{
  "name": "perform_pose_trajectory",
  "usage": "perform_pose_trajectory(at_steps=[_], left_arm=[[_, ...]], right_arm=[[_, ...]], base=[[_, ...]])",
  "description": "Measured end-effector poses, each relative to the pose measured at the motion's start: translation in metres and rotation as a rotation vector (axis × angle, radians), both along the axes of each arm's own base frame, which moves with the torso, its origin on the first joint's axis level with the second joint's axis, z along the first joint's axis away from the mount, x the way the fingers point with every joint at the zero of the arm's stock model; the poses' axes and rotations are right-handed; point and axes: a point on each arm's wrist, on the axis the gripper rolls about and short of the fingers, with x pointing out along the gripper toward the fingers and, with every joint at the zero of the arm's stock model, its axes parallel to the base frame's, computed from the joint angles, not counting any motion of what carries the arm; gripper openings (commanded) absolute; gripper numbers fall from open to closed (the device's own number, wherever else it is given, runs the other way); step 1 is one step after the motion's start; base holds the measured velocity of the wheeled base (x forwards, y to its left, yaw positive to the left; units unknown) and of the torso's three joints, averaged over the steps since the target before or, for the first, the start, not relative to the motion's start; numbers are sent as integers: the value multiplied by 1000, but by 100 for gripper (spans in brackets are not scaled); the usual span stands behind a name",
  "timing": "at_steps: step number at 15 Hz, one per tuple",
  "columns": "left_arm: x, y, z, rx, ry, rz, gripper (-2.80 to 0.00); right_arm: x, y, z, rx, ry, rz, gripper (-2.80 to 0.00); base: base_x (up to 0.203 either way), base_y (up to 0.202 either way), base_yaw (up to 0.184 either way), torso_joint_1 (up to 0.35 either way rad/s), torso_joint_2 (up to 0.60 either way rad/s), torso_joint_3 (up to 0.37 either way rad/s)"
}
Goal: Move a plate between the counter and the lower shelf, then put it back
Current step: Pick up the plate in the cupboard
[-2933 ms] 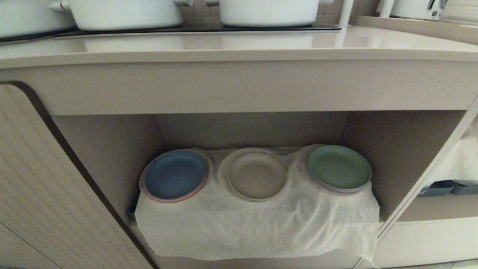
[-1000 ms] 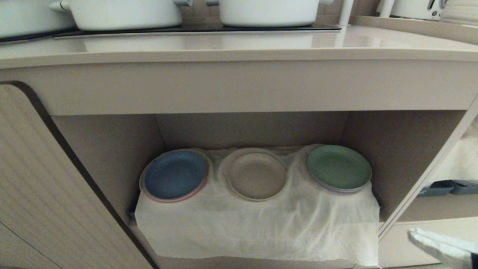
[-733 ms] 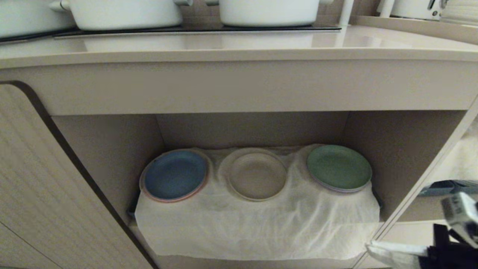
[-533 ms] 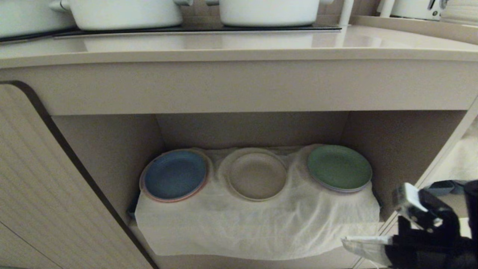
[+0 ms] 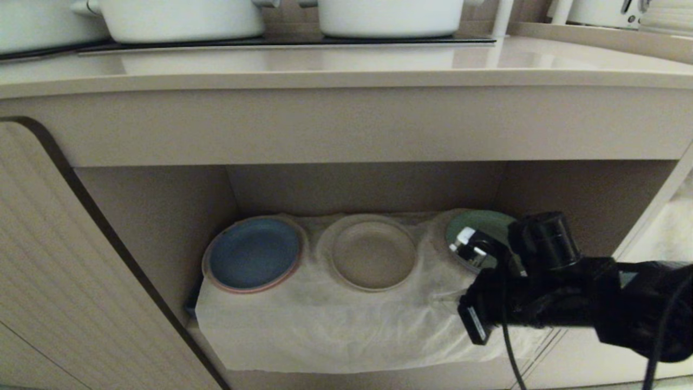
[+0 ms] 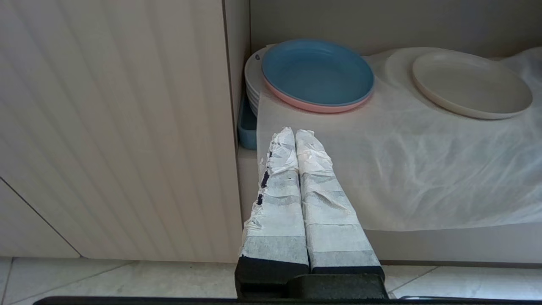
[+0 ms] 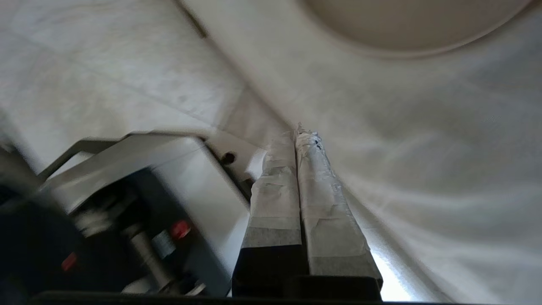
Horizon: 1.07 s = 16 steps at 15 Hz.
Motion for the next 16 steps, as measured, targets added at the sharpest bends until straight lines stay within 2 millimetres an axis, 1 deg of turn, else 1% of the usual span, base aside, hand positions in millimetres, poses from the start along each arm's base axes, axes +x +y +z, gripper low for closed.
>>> perform_pose_trajectory(at_steps=[2, 4, 7, 9, 11, 12, 13, 16], left_arm=[[0, 0, 0, 0, 0, 0, -280], [0, 0, 0, 0, 0, 0, -280], [0, 0, 0, 0, 0, 0, -280], [0, 0, 0, 0, 0, 0, -280], [0, 0, 0, 0, 0, 0, -280], [0, 0, 0, 0, 0, 0, -280], [0, 0, 0, 0, 0, 0, -280], [0, 0, 0, 0, 0, 0, -280]], right_arm=[[17, 8, -8, -8, 15, -29, -280], [33, 15, -16, -34, 23, -123, -280], [53, 25, -18, -7, 52, -254, -280], [61, 29, -20, -10, 50, -293, -280], [64, 32, -24, -13, 57, -298, -280], [65, 32, -26, -12, 64, -306, -274], [65, 33, -27, -15, 68, -313, 0], [67, 35, -30, -12, 82, -336, 0]], base=[[0, 0, 0, 0, 0, 0], [0, 0, 0, 0, 0, 0], [0, 0, 0, 0, 0, 0], [0, 0, 0, 0, 0, 0], [0, 0, 0, 0, 0, 0], [0, 0, 0, 0, 0, 0], [0, 0, 0, 0, 0, 0], [0, 0, 0, 0, 0, 0]])
